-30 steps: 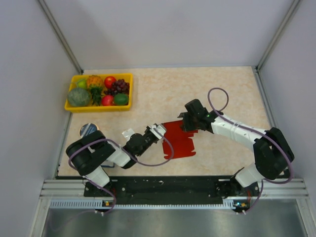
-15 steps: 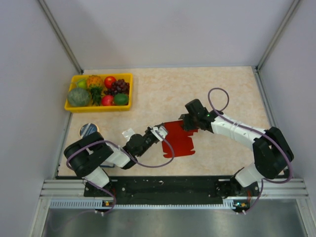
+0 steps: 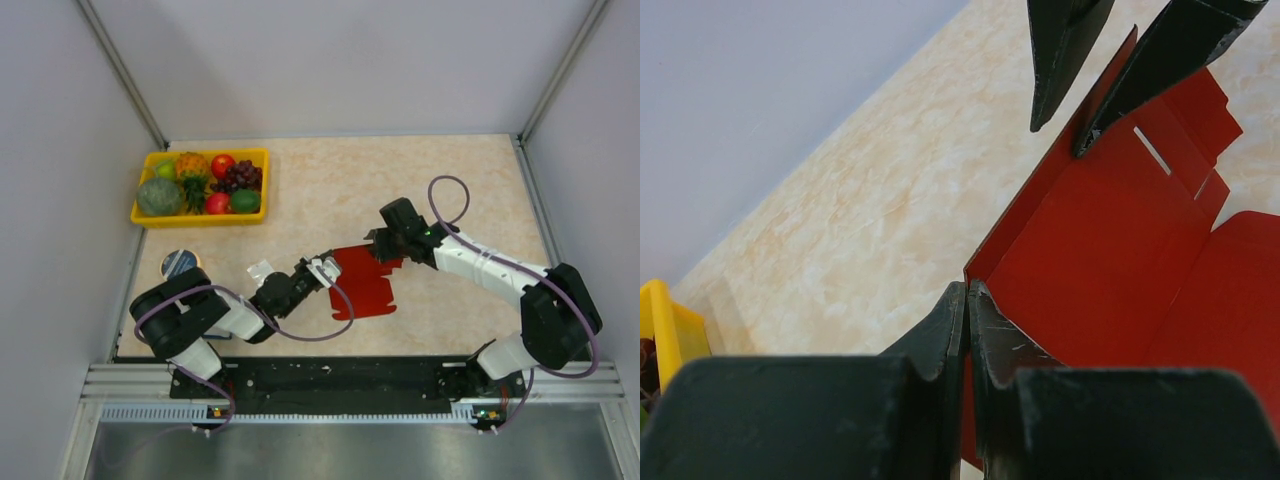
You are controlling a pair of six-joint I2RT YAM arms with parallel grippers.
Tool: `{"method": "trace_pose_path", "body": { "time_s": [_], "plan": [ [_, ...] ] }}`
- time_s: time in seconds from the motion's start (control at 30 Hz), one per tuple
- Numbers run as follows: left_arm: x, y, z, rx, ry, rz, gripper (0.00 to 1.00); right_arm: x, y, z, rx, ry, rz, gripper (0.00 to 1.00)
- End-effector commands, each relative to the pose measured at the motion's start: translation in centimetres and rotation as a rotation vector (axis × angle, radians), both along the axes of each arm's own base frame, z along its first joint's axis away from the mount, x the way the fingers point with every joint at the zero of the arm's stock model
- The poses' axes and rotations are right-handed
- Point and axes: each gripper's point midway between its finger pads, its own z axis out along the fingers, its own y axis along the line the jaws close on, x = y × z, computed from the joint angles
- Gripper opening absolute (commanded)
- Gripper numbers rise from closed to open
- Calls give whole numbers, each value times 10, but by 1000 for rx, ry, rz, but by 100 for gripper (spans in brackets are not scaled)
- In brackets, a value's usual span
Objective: Fold the paper box
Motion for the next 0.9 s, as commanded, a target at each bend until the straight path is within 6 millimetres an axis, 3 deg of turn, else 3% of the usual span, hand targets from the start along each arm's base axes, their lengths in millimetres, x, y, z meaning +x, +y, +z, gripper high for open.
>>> {"method": "trace_pose_path", "body": {
  "time_s": [0.0, 0.07, 0.17, 0.27, 0.33, 0.37, 0.4, 0.47, 0.5, 0.53, 0.67, 0.7, 0.77, 0.83, 0.87],
  "plan": [
    [-1, -1, 76, -224, -205, 6, 6, 10, 2, 14, 72, 4, -79, 25],
    [-1, -1, 76, -225, -206, 7, 7, 10, 1, 13, 66, 4, -80, 22],
    [0, -2, 76, -228, -205, 9, 7, 9, 1, 12, 65, 7, -77, 1],
    [0, -1, 77, -251, -190, 17, 9, 9, 2, 9, 66, 7, -72, 0],
    [6, 13, 82, -313, -155, 99, 17, 9, 1, 7, 59, -11, -63, 0],
    [5, 19, 85, -386, -112, 120, 31, 15, 3, 18, 86, -65, -63, 0],
    [5, 29, 84, -422, -86, 160, 38, 13, -1, 11, 78, -82, -61, 0],
    [-5, 41, 88, -526, -13, 158, 52, 17, -3, 19, 104, -161, -66, 0],
    [-7, 42, 67, -477, 71, 176, 56, 18, -4, 16, 108, -202, -55, 0],
    [-12, 48, 82, -527, 84, 169, 57, 19, -5, 16, 106, -226, -51, 0],
    [-30, 63, 73, -648, 318, 183, 59, 18, -11, 17, 95, -333, -23, 0],
    [-30, 67, 74, -662, 348, 193, 56, 20, -11, 26, 95, -390, -5, 0],
    [-27, 80, 68, -672, 426, 249, 53, 16, -16, 20, 63, -444, 16, 0],
    [-19, 92, 59, -669, 479, 289, 50, 19, -16, 37, 72, -547, 21, 0],
    [-17, 95, 56, -703, 517, 300, 50, 18, -17, 36, 43, -565, 45, 0]
  ]
}}
